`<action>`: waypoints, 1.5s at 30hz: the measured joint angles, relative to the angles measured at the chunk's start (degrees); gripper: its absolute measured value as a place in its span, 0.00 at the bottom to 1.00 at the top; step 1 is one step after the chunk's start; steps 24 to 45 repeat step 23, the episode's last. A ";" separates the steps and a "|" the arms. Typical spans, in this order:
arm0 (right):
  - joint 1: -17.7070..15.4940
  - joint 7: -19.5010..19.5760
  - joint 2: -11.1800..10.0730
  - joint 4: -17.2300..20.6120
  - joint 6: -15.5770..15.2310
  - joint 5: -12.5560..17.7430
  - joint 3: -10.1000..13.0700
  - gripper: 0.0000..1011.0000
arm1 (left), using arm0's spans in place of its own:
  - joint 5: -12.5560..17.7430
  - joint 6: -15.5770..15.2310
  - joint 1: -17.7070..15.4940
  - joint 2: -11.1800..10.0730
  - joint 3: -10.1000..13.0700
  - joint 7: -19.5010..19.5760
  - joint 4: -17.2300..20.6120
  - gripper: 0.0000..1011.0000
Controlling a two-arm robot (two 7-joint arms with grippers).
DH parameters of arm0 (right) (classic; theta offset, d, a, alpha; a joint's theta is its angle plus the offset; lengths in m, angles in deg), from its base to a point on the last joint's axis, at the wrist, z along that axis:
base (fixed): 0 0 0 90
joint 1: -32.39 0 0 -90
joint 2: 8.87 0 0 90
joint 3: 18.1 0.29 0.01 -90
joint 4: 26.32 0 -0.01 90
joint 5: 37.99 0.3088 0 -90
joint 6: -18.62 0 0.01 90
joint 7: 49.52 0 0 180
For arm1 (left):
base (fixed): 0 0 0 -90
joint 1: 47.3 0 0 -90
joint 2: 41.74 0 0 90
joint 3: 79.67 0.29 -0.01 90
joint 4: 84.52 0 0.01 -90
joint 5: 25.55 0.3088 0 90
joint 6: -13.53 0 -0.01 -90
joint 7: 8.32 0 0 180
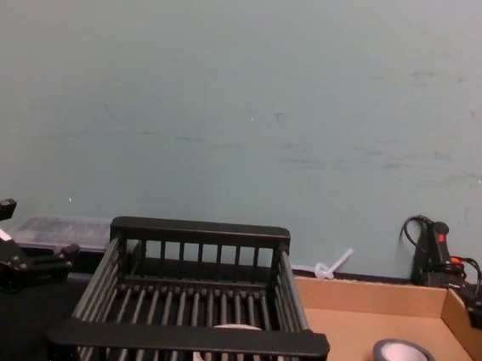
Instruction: Pick up the white tape and place it into the black box , Pick up the silver tape and place it into the brown box.
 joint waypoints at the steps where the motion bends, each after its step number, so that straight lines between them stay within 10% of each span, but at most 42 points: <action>1: 0.00 0.00 0.00 0.00 0.00 0.00 0.00 0.99 | 0.00 0.00 0.00 0.00 0.00 0.00 0.00 0.99; 45: 0.00 0.00 0.00 0.00 0.00 0.00 0.00 0.99 | 0.00 0.00 0.00 0.00 0.00 0.00 0.00 0.99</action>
